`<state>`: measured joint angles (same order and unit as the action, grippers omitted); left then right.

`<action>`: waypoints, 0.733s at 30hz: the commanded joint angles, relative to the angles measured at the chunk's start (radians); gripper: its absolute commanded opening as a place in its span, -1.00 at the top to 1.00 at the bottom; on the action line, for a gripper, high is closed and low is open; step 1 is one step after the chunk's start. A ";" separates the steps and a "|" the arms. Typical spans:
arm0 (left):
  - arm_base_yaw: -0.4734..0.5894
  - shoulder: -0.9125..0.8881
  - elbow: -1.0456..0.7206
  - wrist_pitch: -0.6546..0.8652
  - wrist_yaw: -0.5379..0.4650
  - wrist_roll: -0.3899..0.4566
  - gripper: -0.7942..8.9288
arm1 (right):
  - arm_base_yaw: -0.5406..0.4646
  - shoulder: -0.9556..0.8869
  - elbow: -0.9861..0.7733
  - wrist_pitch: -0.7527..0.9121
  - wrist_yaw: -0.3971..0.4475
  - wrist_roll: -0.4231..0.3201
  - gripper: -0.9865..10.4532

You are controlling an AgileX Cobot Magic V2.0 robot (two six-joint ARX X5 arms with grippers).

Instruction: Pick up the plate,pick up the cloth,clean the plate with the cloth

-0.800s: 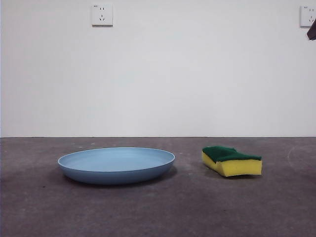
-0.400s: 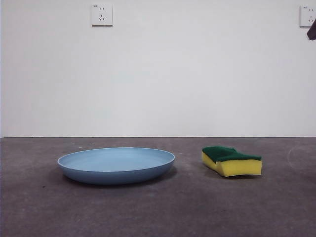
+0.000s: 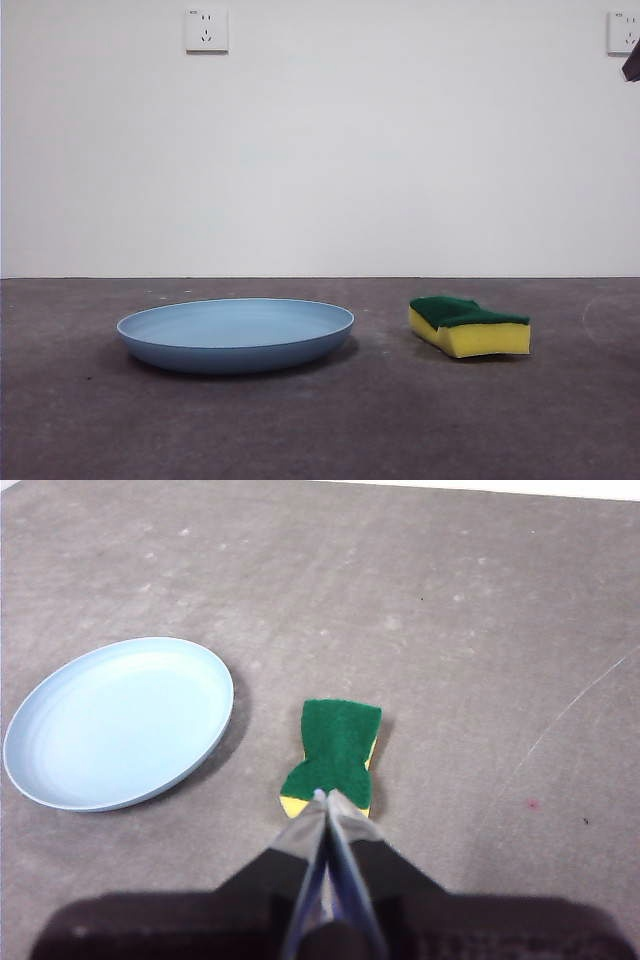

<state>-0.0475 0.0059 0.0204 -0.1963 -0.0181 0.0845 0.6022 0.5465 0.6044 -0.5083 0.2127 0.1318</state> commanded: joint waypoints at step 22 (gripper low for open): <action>0.003 -0.002 -0.009 -0.007 -0.002 -0.008 0.84 | -0.066 -0.058 -0.008 0.011 0.118 -0.114 0.83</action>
<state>-0.0475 0.0059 0.0204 -0.1963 -0.0193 0.0849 0.5568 0.5060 0.6044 -0.5079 0.3176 0.0555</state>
